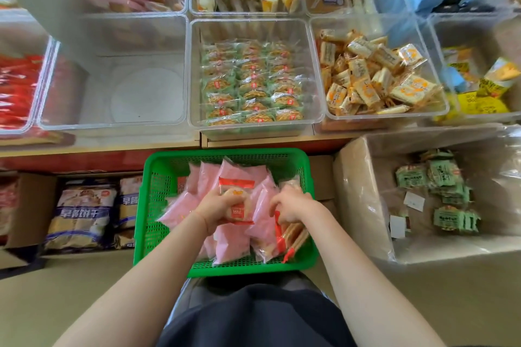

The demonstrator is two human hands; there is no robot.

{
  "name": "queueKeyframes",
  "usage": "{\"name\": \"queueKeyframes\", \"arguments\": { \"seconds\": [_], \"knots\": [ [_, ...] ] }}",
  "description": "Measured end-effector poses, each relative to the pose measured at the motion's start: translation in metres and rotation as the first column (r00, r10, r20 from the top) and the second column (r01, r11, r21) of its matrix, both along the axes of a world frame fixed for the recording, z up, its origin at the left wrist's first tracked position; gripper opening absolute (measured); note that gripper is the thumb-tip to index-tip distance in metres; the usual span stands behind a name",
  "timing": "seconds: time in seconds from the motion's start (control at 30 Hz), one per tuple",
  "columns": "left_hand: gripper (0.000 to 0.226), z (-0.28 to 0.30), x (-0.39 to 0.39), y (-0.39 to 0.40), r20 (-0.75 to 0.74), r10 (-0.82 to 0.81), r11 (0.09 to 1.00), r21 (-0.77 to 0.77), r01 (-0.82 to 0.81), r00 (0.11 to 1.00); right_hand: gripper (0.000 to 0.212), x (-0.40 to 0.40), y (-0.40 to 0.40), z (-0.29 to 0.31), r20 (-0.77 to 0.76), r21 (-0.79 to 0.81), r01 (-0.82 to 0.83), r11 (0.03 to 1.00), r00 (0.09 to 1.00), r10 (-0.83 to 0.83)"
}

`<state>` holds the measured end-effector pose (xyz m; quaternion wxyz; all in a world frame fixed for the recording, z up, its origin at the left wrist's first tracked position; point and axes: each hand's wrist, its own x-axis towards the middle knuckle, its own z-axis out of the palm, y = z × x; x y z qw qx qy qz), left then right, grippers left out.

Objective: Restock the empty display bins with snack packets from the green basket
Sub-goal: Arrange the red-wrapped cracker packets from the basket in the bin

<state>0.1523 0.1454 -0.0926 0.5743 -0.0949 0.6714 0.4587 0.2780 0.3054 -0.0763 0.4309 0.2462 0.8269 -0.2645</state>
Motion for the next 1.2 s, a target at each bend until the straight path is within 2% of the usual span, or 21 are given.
{"name": "queueKeyframes", "arguments": {
  "seconds": [0.1,0.17,0.23,0.3,0.37,0.43,0.47,0.53,0.57,0.6,0.67,0.77,0.93,1.0,1.07,1.2],
  "knots": [
    [0.032,-0.002,-0.001,-0.004,0.020,0.011,1.000,0.000,-0.011,1.000,0.017,-0.007,-0.004,0.001,-0.136,0.067,0.016,0.998,0.991,-0.007],
    [0.031,0.001,-0.005,-0.006,0.009,0.030,1.000,-0.007,-0.030,1.000,0.010,-0.014,-0.002,0.002,-0.273,0.061,0.107,0.992,0.958,-0.086],
    [0.029,0.004,-0.009,-0.009,-0.006,0.046,0.999,-0.006,-0.046,0.999,0.015,-0.021,0.002,0.006,-0.405,-0.053,0.264,0.963,0.876,-0.262],
    [0.028,0.007,-0.015,-0.012,-0.020,0.049,0.999,0.006,-0.049,0.999,0.016,-0.030,0.005,0.014,-0.460,-0.272,0.449,0.851,0.716,-0.525],
    [0.025,0.012,-0.020,-0.017,-0.021,0.068,0.998,0.011,-0.068,0.997,0.015,-0.040,0.004,0.022,-0.424,-0.483,0.554,0.678,0.529,-0.735],
    [0.024,0.017,-0.026,-0.024,-0.011,0.089,0.996,0.026,-0.088,0.996,0.016,-0.050,0.001,0.026,-0.321,-0.636,0.610,0.472,0.347,-0.881],
    [0.024,0.021,-0.029,-0.027,-0.002,0.101,0.994,0.034,-0.101,0.995,0.017,-0.054,0.000,0.027,-0.222,-0.717,0.616,0.325,0.240,-0.945],
    [0.028,0.025,-0.037,-0.034,0.009,0.116,0.992,0.050,-0.117,0.993,0.019,-0.063,-0.006,0.032,0.157,-0.846,0.519,-0.119,0.030,-0.987],
    [0.032,0.027,-0.042,-0.037,0.014,0.119,0.991,0.055,-0.120,0.993,0.020,-0.068,-0.011,0.035,0.347,-0.838,0.444,-0.317,-0.014,-0.938],
    [0.034,0.030,-0.047,-0.041,0.027,0.130,0.989,0.064,-0.132,0.991,0.022,-0.073,-0.019,0.038,0.485,-0.810,0.371,-0.454,-0.012,-0.875],
    [0.036,0.037,-0.060,-0.051,0.053,0.135,0.984,0.105,-0.140,0.989,0.035,-0.087,-0.039,0.040,0.607,-0.765,0.279,-0.581,0.011,-0.794],
    [0.032,0.048,-0.086,-0.076,0.095,0.144,0.973,0.170,-0.159,0.985,0.052,-0.114,-0.078,0.044,0.665,-0.734,0.218,-0.643,0.042,-0.745],
    [0.024,0.054,-0.158,-0.154,0.040,0.161,0.957,0.238,-0.166,0.986,0.077,-0.186,-0.150,0.052,0.648,-0.745,0.234,-0.625,0.030,-0.761],
    [0.023,0.057,-0.197,-0.193,0.008,0.179,0.956,0.236,-0.176,0.984,0.081,-0.222,-0.181,0.057,0.625,-0.755,0.223,-0.616,-0.040,-0.780],
    [0.031,0.063,-0.239,-0.233,-0.022,0.162,0.957,0.247,-0.151,0.987,0.083,-0.259,-0.214,0.067,0.602,-0.775,0.169,-0.608,-0.095,-0.793],
    [0.037,0.084,-0.328,-0.304,-0.082,0.147,0.952,0.281,-0.119,0.986,0.081,-0.337,-0.280,0.093,0.563,-0.817,0.084,-0.570,-0.095,-0.821]
  ]
}}
